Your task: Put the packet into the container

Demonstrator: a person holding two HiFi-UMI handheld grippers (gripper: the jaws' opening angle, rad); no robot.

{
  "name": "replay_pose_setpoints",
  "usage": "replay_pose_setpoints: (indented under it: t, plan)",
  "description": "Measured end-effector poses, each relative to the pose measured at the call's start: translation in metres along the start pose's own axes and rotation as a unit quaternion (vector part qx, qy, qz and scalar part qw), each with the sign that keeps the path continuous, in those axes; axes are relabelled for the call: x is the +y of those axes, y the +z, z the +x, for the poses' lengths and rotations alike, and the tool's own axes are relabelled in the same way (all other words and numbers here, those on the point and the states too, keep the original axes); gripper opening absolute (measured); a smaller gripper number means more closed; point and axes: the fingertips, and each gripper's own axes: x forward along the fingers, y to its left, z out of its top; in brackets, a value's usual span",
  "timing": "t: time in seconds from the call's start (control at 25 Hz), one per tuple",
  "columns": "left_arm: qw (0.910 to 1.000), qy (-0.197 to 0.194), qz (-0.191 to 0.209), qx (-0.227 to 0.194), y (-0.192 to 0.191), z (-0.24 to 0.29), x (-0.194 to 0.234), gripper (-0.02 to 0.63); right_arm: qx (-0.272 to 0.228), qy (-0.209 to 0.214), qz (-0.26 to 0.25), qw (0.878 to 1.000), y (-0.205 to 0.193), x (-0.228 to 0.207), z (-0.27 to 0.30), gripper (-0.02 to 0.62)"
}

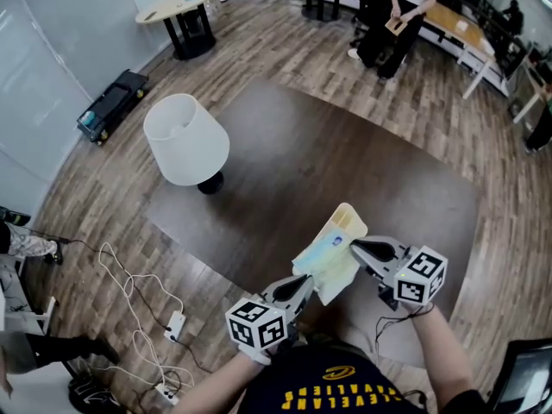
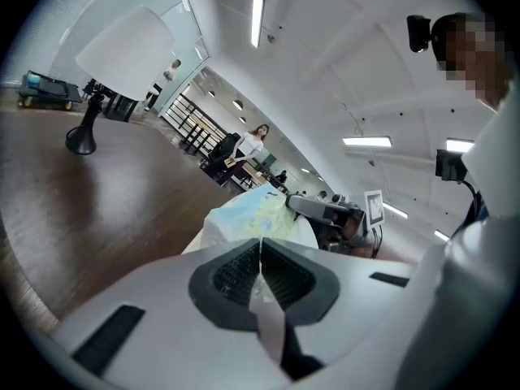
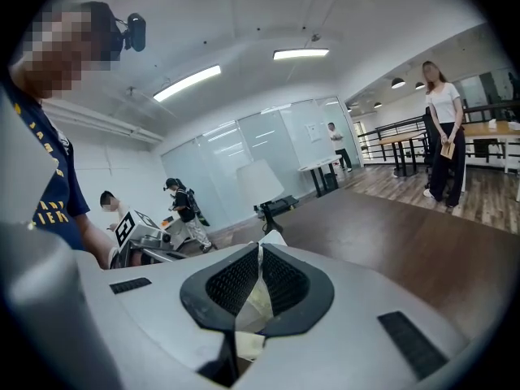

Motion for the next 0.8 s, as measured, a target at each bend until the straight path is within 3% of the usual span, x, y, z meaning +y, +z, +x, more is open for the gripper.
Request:
replay_pose_setpoints:
  t: [0.8]
  plan:
    - [0.9972,0.058,-0.004,0.048,-0.033,0.028,0.028,0.005,0.04,0.009,0.023,0.999,-0.055,-0.045,0.025,0.021]
